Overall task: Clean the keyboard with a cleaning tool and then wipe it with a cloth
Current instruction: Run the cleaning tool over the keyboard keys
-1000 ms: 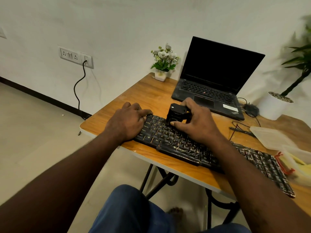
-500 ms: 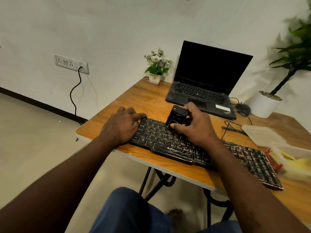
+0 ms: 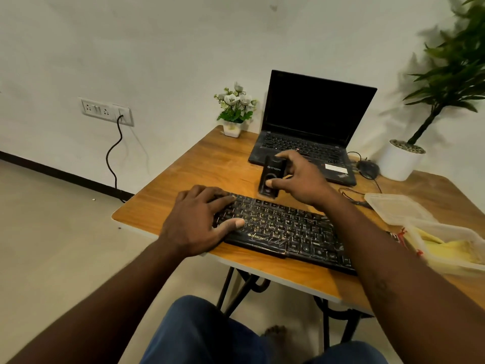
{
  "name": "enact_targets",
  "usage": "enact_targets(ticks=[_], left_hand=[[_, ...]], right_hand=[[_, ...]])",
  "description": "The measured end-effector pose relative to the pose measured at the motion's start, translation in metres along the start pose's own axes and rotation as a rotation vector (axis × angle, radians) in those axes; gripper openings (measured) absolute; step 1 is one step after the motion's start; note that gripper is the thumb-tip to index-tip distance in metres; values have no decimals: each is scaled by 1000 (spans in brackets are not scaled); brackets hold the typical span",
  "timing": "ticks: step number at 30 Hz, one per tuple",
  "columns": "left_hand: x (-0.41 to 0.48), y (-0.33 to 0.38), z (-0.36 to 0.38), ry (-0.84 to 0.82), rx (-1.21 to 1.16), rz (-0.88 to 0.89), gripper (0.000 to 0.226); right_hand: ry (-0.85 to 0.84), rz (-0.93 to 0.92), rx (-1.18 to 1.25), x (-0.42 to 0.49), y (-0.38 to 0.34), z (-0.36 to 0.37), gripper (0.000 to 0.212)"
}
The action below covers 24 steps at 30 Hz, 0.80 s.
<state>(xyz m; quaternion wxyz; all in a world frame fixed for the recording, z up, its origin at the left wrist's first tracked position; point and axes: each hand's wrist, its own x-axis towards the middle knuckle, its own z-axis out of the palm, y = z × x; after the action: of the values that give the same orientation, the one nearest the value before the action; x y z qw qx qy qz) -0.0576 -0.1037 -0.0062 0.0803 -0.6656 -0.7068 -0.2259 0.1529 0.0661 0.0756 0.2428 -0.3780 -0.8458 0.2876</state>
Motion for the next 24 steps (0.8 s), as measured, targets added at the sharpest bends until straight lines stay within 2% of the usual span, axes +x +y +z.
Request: enact_targets(ticks=[4, 9, 14, 19, 24], left_hand=[[1, -2, 0, -66, 67, 60, 94], [3, -4, 3, -87, 44, 45, 89], [5, -4, 3, -82, 44, 40, 89], [5, -2, 3, -78, 57, 33, 89], [6, -1, 4, -72, 52, 23, 90]], right_hand=[[-113, -14, 73, 16, -7, 17, 57], [-191, 61, 53, 6, 13, -15, 55], [-176, 90, -39, -8, 30, -45, 59], [-105, 12, 21, 0, 10, -9, 61], [-117, -55, -113, -2, 11, -12, 62]])
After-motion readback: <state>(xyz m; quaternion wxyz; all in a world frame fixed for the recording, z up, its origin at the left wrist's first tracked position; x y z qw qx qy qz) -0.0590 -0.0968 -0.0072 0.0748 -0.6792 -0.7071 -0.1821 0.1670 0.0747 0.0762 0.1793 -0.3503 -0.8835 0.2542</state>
